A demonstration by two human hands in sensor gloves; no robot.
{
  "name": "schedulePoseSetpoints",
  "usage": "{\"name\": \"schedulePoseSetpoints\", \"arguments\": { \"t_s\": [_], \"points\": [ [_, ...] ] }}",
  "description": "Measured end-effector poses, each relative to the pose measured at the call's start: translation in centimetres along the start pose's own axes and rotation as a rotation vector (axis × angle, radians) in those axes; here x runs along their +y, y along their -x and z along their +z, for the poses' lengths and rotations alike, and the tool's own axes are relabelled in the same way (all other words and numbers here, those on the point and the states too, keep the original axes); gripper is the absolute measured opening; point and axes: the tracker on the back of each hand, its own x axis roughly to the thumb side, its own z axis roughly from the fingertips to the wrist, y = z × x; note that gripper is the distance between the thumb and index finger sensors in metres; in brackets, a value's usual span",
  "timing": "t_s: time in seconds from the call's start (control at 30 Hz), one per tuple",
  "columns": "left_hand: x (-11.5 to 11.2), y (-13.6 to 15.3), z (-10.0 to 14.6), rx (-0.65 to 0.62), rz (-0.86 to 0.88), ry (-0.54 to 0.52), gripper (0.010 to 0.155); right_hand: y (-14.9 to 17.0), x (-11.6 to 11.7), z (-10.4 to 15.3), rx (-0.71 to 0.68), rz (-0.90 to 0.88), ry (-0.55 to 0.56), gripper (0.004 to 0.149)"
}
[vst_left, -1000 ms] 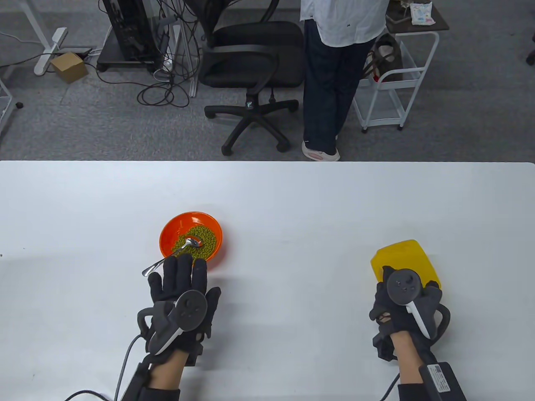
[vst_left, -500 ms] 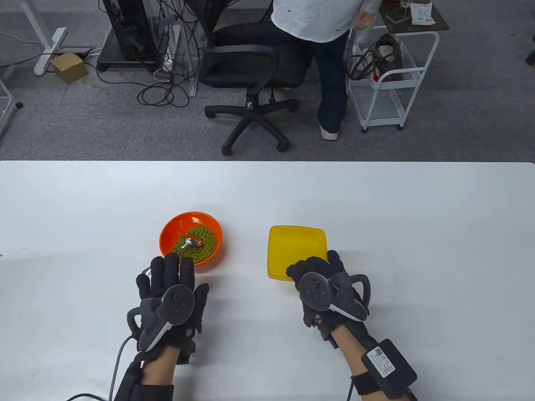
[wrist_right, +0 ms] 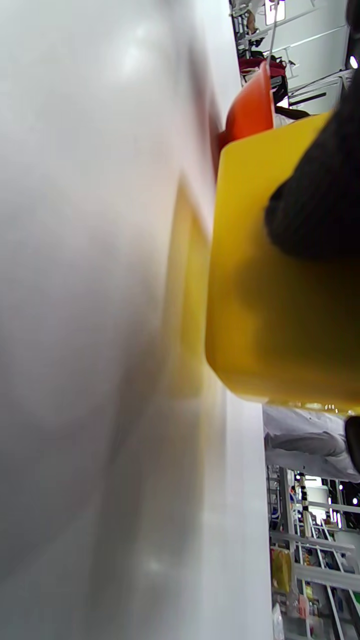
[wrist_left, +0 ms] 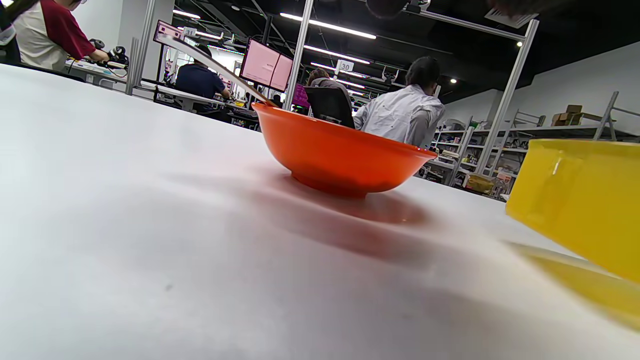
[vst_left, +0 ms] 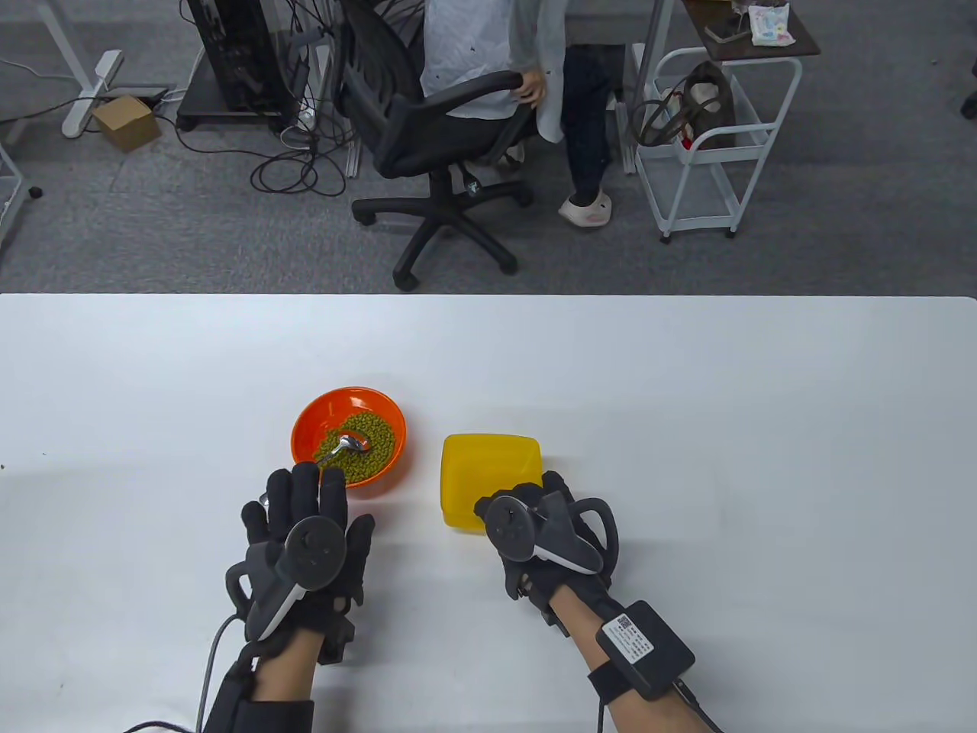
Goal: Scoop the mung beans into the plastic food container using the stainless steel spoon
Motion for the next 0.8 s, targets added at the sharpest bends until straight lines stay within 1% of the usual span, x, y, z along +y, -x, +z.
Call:
{"name": "schedulePoseSetpoints", "arguments": {
  "t_s": [0.2,0.5,0.6,0.7,0.8],
  "points": [
    [0.0,0.1,0.0,0.004,0.001,0.001,0.074,-0.2,1.2,-0.2,-0.006,0.039,-0.04,0.043],
    [-0.1,0.1,-0.1,0.006,0.001,0.004,0.074,-0.1,1.1,-0.3,0.0,0.025,-0.063,0.043],
    [0.1,0.2,-0.1,0.009,0.003,0.003,0.074,-0.1,0.9,-0.2,0.002,0.035,-0.053,0.047],
    [0.2,0.3,-0.1,0.01,0.011,-0.006,0.074,0.1,-0.1,0.3,-0.008,0.034,-0.02,0.05],
    [0.2,0.3,-0.1,0.011,0.011,-0.002,0.074,0.6,-2.2,1.2,-0.001,0.034,0.029,0.052]
  ]
}}
